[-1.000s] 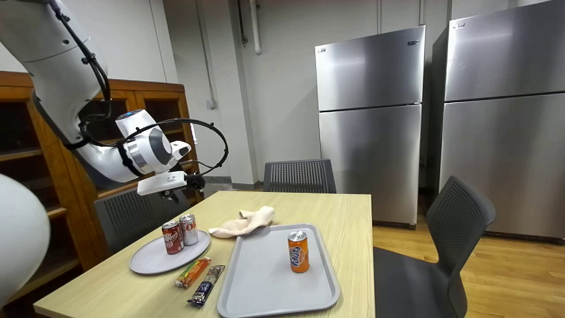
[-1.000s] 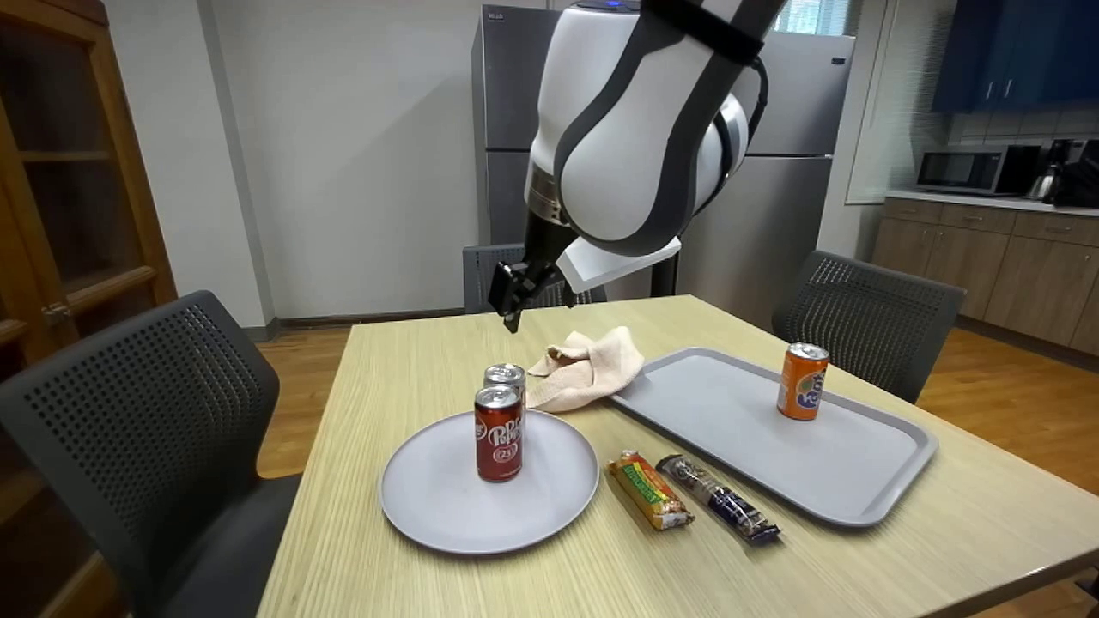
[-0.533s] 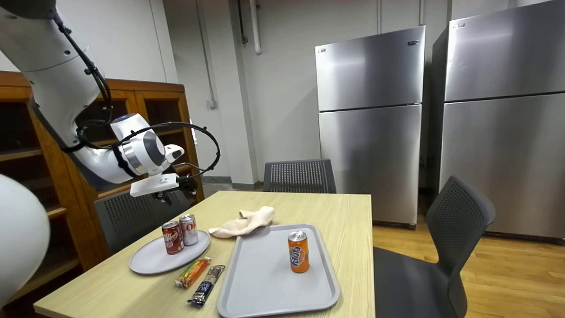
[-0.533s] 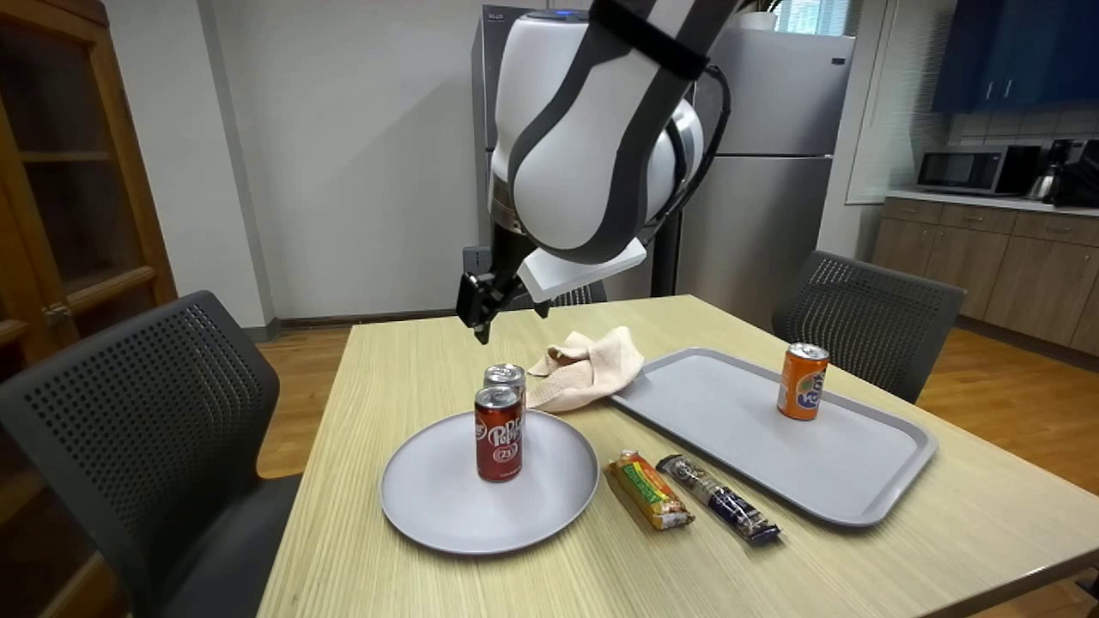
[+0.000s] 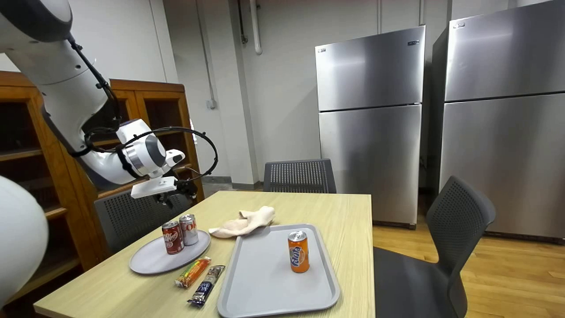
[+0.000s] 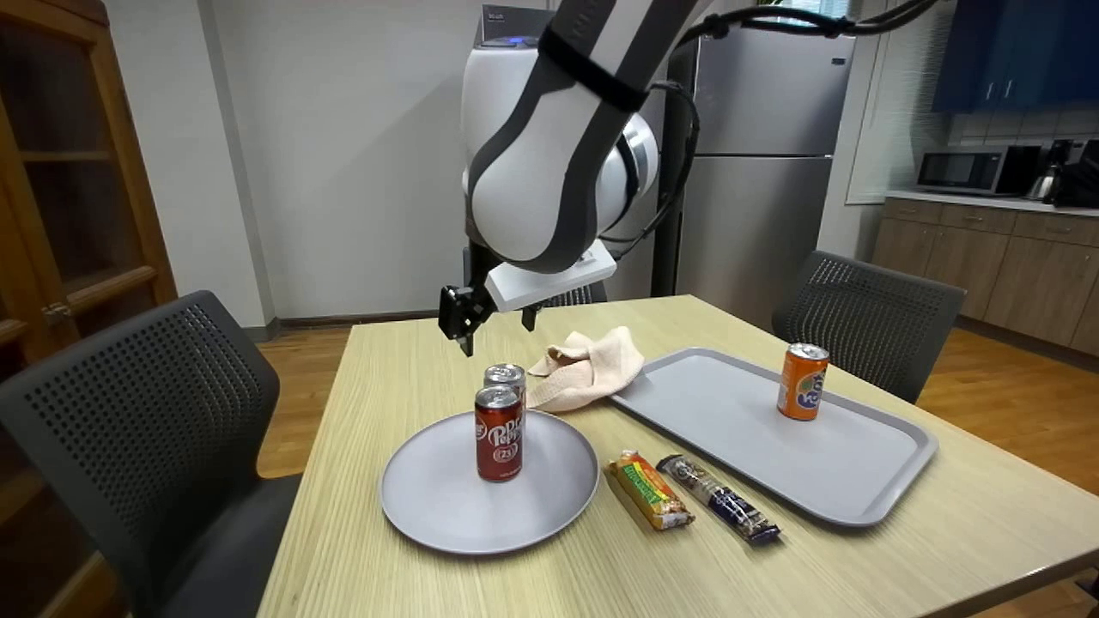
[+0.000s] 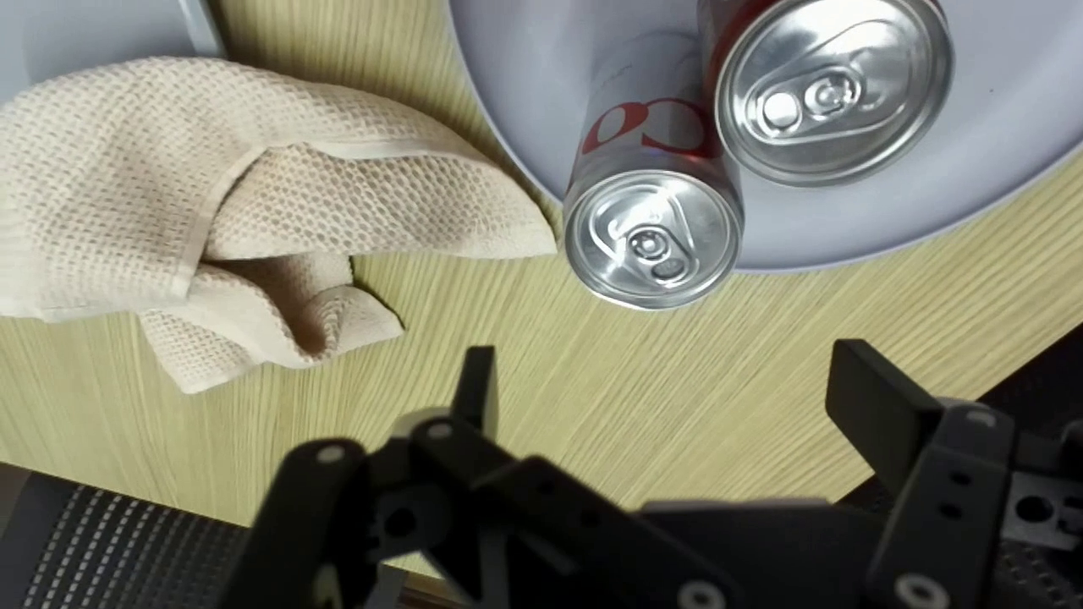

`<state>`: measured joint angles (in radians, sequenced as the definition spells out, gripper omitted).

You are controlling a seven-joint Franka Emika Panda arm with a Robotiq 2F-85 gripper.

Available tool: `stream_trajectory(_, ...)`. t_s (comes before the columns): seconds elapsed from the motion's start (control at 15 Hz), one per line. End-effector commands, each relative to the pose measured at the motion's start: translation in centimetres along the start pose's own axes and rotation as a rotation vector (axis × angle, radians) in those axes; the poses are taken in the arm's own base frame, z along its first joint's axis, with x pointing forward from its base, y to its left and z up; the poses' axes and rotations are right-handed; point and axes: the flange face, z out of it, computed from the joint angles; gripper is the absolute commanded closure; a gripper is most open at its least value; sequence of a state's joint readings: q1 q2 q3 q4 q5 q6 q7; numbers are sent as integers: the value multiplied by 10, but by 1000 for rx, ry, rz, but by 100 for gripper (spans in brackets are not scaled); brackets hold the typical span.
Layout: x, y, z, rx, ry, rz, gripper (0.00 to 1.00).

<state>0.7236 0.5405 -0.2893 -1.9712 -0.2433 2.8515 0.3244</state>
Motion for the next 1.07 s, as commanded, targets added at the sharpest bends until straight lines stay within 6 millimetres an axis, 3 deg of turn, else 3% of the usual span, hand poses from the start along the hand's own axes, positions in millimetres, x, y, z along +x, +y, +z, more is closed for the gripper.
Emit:
stream_trajectory(0.0,16,-2,14,-9,-43,45,0)
stream_trajectory(1.0,23,-1,67,2,-164,64,0)
